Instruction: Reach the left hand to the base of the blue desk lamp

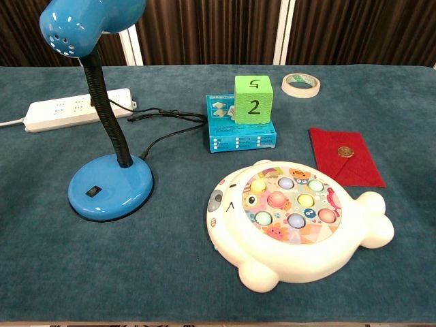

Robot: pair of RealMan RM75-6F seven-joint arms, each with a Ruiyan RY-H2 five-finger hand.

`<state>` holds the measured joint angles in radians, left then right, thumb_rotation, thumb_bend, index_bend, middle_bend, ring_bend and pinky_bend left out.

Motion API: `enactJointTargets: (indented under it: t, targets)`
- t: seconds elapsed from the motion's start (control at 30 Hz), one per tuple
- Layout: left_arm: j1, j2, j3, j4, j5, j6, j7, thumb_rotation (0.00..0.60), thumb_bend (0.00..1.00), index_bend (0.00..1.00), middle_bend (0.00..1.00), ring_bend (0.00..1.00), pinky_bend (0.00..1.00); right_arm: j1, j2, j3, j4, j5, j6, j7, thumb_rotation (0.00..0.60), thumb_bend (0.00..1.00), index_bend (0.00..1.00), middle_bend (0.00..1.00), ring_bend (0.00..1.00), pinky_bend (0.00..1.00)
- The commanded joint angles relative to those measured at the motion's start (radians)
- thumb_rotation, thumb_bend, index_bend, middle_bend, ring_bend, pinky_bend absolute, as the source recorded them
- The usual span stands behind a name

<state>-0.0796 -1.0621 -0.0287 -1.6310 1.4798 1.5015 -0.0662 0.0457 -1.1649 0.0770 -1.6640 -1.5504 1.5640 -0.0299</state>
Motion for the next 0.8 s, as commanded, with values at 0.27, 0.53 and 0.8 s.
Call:
enactJointTargets:
  t: [0.27,0.53,0.8]
  targets:
    - [0.002,0.001,-0.003,-0.002,-0.002,-0.001,0.004,0.600,0.17,0.11,0.15,0.04,0.10,0.000,0.002,-0.002,-0.004,0.001,-0.003,-0.002,0.600,0.14,0.14,0.01,0.02,0.00]
    - [0.004,0.002,-0.004,-0.002,0.003,0.001,0.001,0.600,0.18,0.11,0.15,0.04,0.10,0.000,0.002,0.000,-0.008,0.002,-0.001,-0.004,0.600,0.14,0.14,0.01,0.02,0.00]
    - [0.003,-0.001,-0.005,0.001,0.007,0.000,0.005,0.600,0.18,0.11,0.15,0.04,0.10,0.001,0.000,0.002,-0.009,0.008,-0.005,-0.007,0.600,0.14,0.14,0.01,0.02,0.00]
